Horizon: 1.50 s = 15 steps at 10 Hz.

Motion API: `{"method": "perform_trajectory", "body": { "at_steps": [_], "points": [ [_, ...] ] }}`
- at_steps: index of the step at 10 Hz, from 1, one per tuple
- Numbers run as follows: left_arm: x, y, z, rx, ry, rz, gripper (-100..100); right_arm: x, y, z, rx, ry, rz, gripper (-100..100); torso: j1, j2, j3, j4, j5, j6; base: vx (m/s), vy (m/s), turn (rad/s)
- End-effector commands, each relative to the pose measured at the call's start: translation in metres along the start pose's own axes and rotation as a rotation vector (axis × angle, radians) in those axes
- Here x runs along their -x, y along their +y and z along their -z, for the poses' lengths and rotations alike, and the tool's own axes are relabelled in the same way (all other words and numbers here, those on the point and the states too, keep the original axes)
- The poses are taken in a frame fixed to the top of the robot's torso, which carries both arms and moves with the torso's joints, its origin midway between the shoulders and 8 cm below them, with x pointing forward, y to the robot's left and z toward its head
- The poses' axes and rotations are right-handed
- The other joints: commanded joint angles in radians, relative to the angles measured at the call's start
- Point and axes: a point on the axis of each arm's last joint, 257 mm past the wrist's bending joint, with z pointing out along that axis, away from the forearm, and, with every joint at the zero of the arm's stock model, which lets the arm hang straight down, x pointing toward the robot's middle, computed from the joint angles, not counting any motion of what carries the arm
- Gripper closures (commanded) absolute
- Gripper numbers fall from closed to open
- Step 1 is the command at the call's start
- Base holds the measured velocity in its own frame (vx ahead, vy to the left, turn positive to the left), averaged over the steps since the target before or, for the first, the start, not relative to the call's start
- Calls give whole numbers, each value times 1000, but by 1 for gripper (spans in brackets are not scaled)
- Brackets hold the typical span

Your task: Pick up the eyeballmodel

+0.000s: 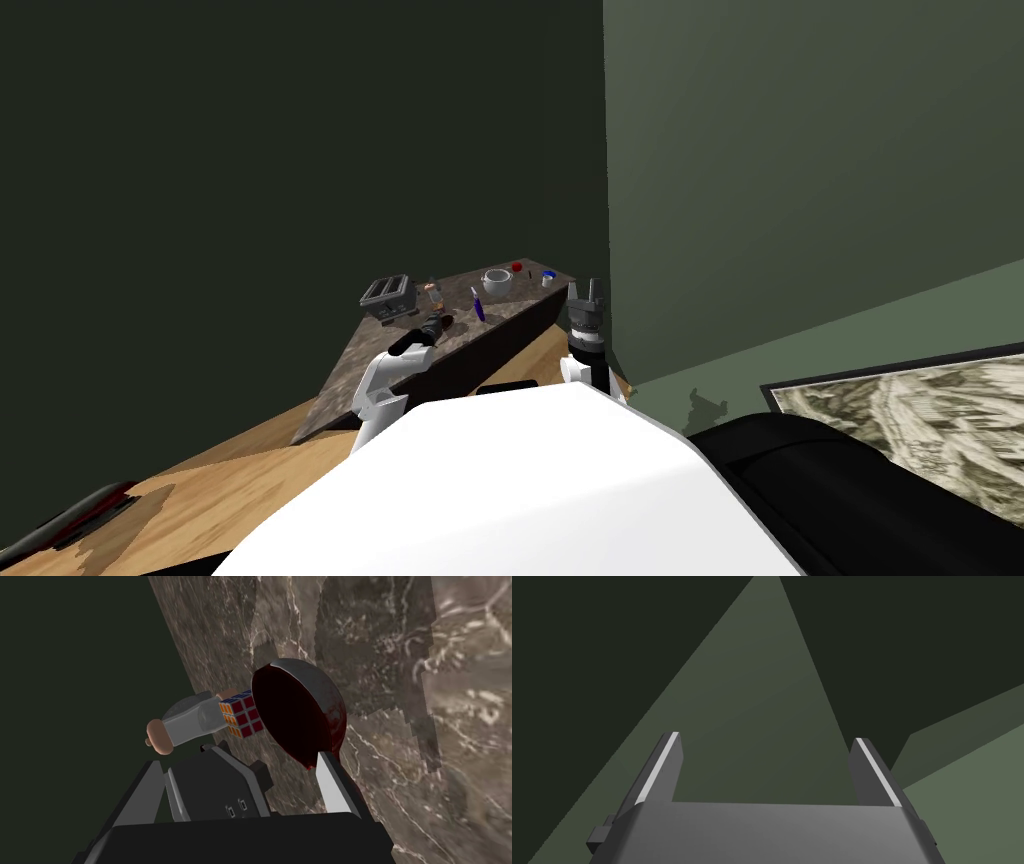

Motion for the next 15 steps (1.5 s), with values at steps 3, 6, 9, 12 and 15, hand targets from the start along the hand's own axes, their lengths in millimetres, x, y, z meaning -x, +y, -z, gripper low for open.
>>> {"method": "perform_trajectory", "body": {
  "at_steps": [3,6,9,12,15],
  "points": [
    [5,17,-4,87,-9,10,-100,0,0,0,0,0,0,0,0,0,0,0,0,0,1,22,-56],
    [9,33,-5,163,-17,16,-100,0,0,0,0,0,0,0,0,0,0,0,0,0,2,27,-45],
    [13,48,-5,226,-25,20,-100,0,0,0,0,0,0,0,0,0,0,0,0,0,4,24,-41],
    [17,68,-4,299,-33,26,-100,0,0,0,0,0,0,0,1,-1,-1,0,0,0,18,31,-42],
    [16,68,-9,286,-32,25,-100,0,0,0,0,0,0,0,-1,0,0,0,0,0,9,6,-3]
  ]
}}
